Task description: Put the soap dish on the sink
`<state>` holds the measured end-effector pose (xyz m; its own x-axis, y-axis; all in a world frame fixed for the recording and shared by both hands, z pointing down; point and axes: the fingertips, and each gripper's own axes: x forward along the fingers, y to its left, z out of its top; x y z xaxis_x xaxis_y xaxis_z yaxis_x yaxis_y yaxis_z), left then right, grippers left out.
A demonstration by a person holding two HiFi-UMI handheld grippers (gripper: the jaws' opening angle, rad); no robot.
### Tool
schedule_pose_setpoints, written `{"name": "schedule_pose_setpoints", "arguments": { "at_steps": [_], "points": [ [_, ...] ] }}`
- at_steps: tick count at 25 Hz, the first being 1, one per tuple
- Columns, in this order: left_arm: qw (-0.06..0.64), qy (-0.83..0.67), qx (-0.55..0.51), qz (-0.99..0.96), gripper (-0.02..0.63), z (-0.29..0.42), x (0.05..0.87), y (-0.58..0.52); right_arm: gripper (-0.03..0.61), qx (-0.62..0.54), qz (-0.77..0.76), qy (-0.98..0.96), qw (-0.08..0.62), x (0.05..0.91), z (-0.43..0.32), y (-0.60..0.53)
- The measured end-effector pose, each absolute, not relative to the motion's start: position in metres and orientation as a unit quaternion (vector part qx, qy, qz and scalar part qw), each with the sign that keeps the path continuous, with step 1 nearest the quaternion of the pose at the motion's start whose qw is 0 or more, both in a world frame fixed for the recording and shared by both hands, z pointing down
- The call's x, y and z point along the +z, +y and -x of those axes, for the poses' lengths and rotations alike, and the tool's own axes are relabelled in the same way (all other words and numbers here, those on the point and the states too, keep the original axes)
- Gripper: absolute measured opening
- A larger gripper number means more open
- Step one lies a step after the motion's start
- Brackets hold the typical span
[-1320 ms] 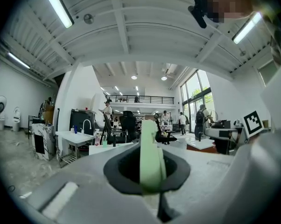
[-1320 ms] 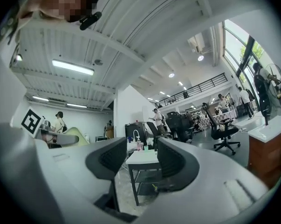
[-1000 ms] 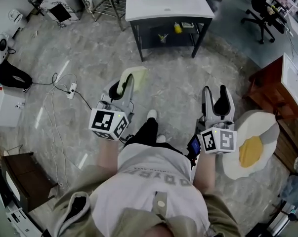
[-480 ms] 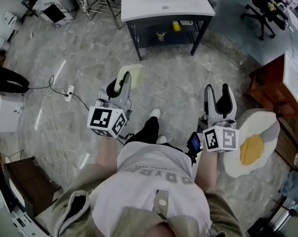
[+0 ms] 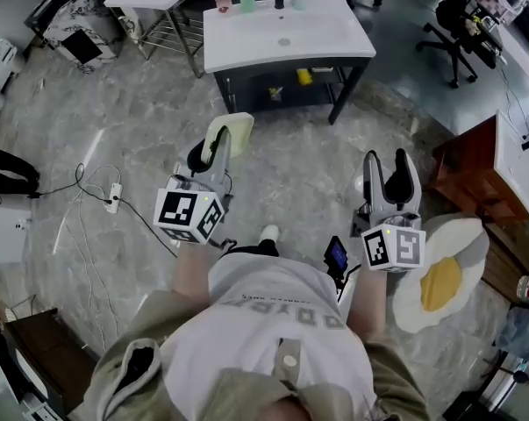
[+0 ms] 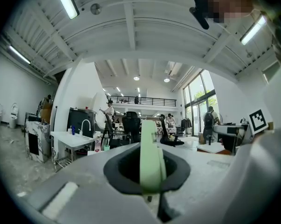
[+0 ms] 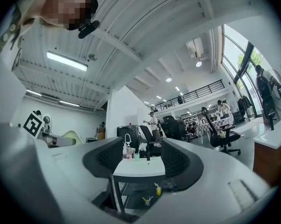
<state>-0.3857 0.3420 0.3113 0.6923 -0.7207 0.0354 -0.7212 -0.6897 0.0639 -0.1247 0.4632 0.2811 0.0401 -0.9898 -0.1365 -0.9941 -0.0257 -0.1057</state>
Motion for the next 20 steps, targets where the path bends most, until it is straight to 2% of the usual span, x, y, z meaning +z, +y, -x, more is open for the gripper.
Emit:
{"name": "schedule_pose_setpoints", "arguments": {
  "at_steps": [20],
  "points": [
    [0.037, -0.366, 0.011, -0.93, 0.014, 0.355, 0.31, 0.226, 0.244, 0.006, 0.747, 0.662, 0.068, 0.288, 0.087, 0.367]
  ]
}}
